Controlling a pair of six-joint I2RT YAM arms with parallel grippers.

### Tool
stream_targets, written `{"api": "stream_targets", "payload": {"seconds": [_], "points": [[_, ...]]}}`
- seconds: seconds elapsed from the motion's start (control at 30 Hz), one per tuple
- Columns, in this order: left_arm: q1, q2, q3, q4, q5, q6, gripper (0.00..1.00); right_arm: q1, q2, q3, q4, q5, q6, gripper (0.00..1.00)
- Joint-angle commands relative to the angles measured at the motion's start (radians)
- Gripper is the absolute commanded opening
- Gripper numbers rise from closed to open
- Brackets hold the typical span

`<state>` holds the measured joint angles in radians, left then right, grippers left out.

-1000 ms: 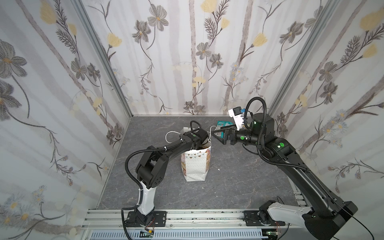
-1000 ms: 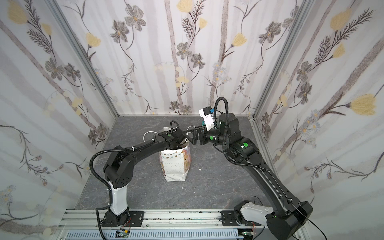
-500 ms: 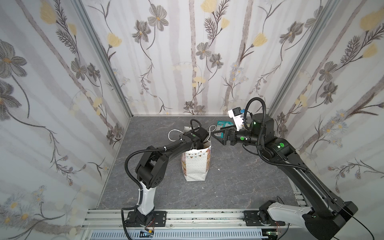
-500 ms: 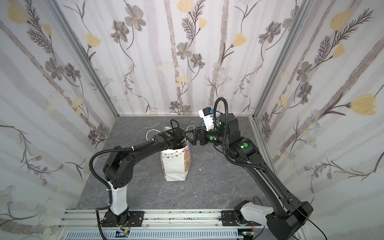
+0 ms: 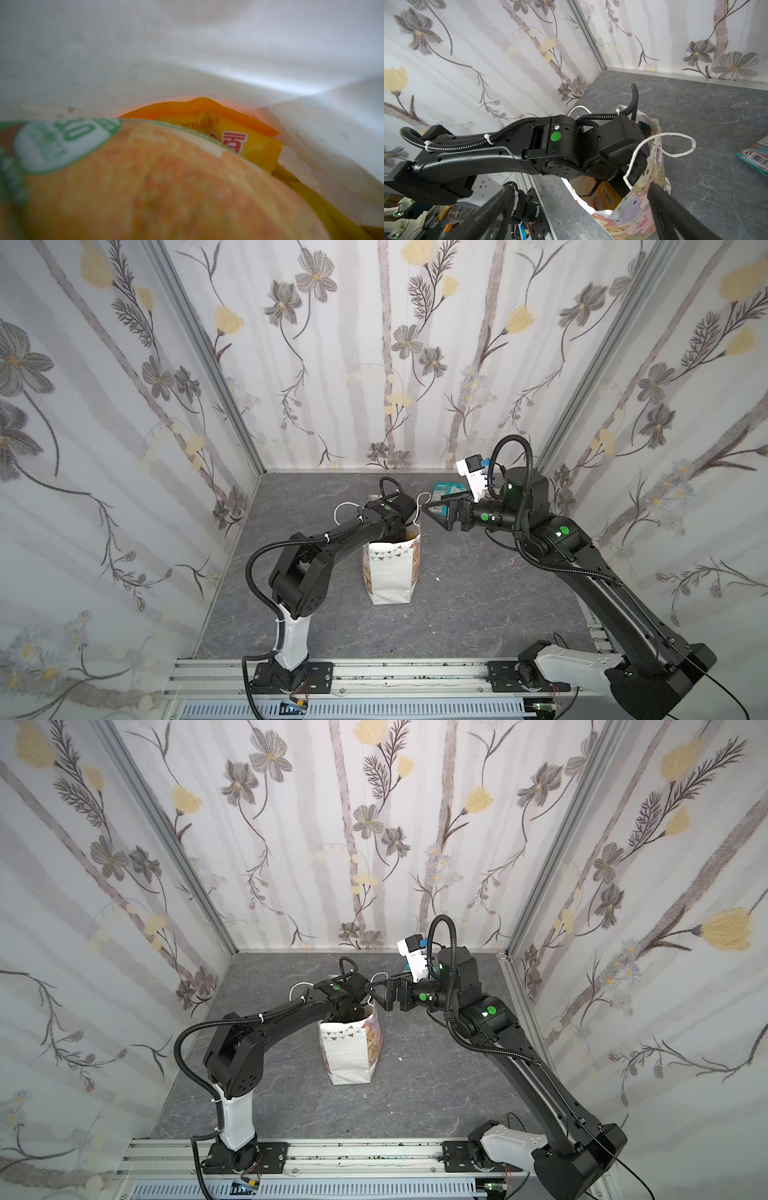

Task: Take the snacks out of the paper bag
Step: 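Grasp the green-and-orange cracker pack with the left gripper inside the bag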

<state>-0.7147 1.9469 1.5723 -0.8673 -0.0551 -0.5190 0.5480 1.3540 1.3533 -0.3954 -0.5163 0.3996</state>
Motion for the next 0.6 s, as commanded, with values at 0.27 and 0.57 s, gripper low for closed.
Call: {"api": "stream_targets", "payload": {"seconds": [0.27, 0.57], "points": [[0.001, -0.022, 0.073, -0.129, -0.014, 0.019, 0.0, 0.001, -0.012, 0.002, 0.017, 0.018, -0.003, 0.99], [0.017, -0.025, 0.126, -0.195, -0.088, 0.035, 0.0, 0.003, -0.01, 0.004, 0.018, 0.018, -0.002, 0.99]]}}
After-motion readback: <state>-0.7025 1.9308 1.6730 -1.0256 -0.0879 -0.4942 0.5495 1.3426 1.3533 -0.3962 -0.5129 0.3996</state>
